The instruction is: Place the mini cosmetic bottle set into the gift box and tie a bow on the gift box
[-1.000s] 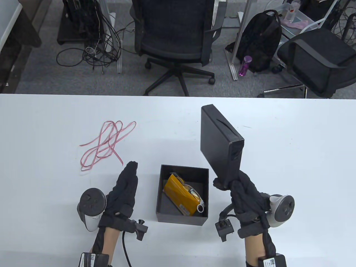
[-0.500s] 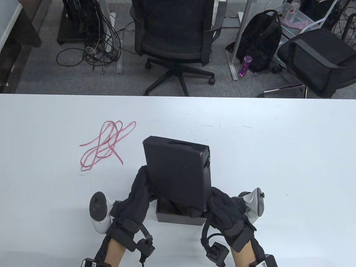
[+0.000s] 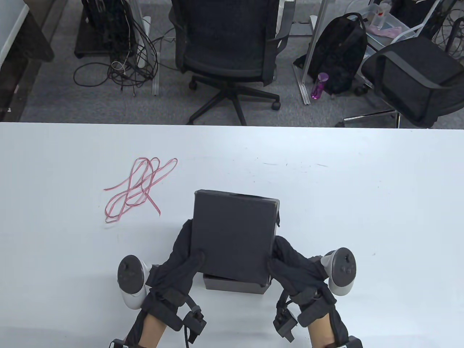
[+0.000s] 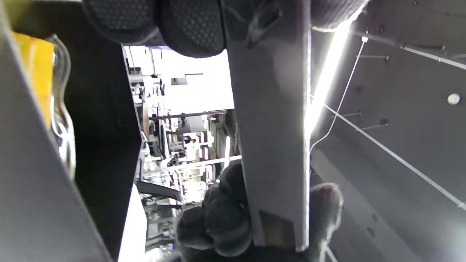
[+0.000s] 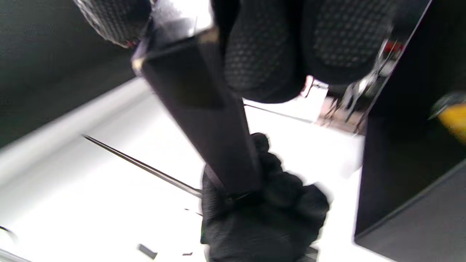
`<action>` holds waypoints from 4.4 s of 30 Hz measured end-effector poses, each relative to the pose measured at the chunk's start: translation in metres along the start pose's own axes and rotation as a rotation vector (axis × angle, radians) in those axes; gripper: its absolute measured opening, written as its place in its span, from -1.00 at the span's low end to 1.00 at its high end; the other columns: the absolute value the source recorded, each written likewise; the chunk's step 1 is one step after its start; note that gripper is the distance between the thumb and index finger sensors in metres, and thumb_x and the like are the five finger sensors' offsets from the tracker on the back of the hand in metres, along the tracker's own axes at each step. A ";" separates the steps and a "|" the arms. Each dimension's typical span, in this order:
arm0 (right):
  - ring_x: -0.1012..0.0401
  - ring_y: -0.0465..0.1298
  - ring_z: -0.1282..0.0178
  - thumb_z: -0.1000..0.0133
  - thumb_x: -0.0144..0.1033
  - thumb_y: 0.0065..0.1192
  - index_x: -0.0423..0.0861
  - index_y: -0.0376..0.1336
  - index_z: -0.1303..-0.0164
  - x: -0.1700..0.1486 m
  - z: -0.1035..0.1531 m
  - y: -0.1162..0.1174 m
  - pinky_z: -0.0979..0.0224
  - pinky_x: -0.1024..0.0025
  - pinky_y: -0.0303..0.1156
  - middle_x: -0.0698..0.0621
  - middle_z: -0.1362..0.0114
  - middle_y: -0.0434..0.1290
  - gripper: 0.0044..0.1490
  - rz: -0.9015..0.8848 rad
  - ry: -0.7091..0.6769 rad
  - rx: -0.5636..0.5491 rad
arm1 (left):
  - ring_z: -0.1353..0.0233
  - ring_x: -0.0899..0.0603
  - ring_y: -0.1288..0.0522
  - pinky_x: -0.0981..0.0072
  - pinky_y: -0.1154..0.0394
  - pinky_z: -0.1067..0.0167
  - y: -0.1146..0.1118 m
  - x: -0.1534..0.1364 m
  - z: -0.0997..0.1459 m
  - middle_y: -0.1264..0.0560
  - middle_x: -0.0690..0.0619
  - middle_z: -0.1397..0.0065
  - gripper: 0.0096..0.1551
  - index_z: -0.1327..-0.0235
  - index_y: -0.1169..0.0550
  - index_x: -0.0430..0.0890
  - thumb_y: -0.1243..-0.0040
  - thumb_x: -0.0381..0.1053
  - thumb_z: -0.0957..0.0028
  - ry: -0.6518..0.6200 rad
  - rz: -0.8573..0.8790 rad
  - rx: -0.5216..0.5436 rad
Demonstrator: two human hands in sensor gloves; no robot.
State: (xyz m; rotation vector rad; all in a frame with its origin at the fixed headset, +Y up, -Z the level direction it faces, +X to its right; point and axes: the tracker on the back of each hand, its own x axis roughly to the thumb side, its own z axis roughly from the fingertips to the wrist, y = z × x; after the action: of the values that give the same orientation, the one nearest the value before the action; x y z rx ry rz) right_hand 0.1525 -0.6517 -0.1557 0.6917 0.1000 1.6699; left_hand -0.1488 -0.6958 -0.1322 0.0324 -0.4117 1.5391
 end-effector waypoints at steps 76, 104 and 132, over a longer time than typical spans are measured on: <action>-0.59 -0.04 -0.38 -0.40 -0.28 -0.36 -0.61 -0.41 -0.68 -0.060 0.001 0.017 -0.33 -0.45 0.08 -0.74 -0.59 -0.22 -0.08 0.118 0.392 -0.181 | -0.15 -0.40 -0.48 -0.06 -0.54 -0.05 -0.039 -0.006 0.005 -0.22 -0.55 -0.54 -0.14 -0.63 0.09 -0.49 0.33 0.11 -0.39 0.219 -0.703 0.005; -0.67 -0.07 -0.35 -0.39 -0.35 -0.30 -0.78 -0.44 -0.54 -0.071 0.000 0.025 -0.30 -0.56 0.07 -0.84 -0.51 -0.26 -0.04 0.173 0.449 -0.130 | 0.09 -0.22 -0.54 0.14 -0.59 0.20 -0.033 -0.025 -0.001 -0.39 -0.52 -0.43 -0.17 -0.65 -0.01 -0.47 0.33 0.12 -0.40 0.333 -0.749 -0.027; -0.48 0.33 -0.27 -0.36 -0.25 -0.09 -0.63 -0.02 -0.60 -0.092 0.020 -0.035 -0.24 -0.35 0.34 -0.65 -0.48 0.21 -0.15 0.526 0.429 -0.398 | -0.36 -0.30 -0.48 -0.25 -0.45 -0.32 0.100 -0.070 -0.011 -0.34 -0.15 -0.55 -0.47 -0.59 -0.32 0.17 0.02 0.02 -0.33 0.500 -1.053 0.248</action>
State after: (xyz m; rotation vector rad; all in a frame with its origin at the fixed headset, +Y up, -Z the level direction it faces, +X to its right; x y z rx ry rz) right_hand 0.1977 -0.7348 -0.1898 0.0426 -0.1208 2.2411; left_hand -0.2415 -0.7552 -0.1855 0.0454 0.2017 0.5058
